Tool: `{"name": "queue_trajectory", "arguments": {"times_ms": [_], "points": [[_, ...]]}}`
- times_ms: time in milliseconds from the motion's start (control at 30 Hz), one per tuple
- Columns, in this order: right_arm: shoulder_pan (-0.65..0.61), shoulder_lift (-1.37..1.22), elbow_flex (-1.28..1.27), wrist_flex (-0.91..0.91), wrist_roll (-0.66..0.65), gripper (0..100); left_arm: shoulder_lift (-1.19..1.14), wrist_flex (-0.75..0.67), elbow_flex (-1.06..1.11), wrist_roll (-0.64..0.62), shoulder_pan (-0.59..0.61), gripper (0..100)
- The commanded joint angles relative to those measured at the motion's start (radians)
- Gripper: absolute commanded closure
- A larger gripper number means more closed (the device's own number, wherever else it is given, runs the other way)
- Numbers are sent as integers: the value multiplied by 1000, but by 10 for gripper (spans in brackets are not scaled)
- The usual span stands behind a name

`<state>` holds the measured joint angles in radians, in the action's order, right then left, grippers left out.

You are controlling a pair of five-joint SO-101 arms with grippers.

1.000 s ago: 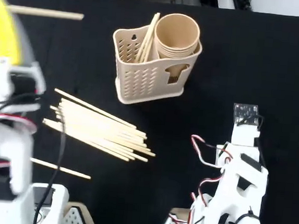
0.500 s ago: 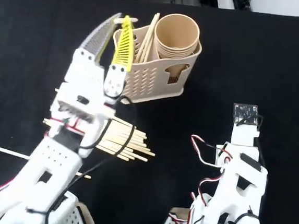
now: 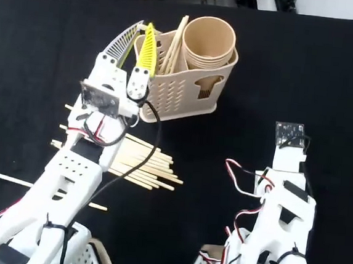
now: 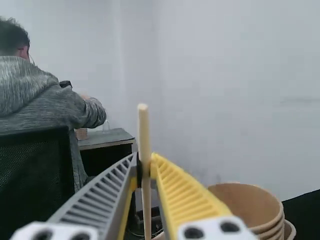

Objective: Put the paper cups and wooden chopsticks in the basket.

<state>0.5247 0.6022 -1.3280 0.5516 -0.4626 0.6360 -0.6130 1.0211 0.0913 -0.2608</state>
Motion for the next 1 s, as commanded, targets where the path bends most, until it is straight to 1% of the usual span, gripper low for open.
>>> {"name": "queue_trajectory", "arguments": {"times_ms": [0,67,100,167,300,467,500,567,633,700,800,900,967], "points": [[-12,24,-1,-11,-6,945,17,-15,-51,-43,10,971],[-12,24,-1,-11,-6,945,48,-31,-97,-35,10,971],[-12,24,-1,-11,-6,945,66,-15,-124,-34,10,971],[-12,24,-1,-11,-6,945,101,71,-193,-34,12,971],[-12,24,-1,-11,-6,945,180,396,-348,-44,38,971],[-12,24,-1,-11,-6,945,301,812,-518,-110,42,971],[-12,24,-1,-11,-6,945,316,881,-545,-112,39,971],[-12,24,-1,-11,-6,945,331,967,-567,-112,38,971],[-12,24,-1,-11,-6,945,311,979,-538,-112,39,971],[-12,24,-1,-11,-5,945,287,951,-486,-115,39,971],[-12,24,-1,-11,-5,945,275,832,-384,-143,42,971],[-12,24,-1,-11,-5,945,276,701,-292,-137,38,971],[-12,24,-1,-11,-5,945,275,651,-242,-133,35,971]]}}
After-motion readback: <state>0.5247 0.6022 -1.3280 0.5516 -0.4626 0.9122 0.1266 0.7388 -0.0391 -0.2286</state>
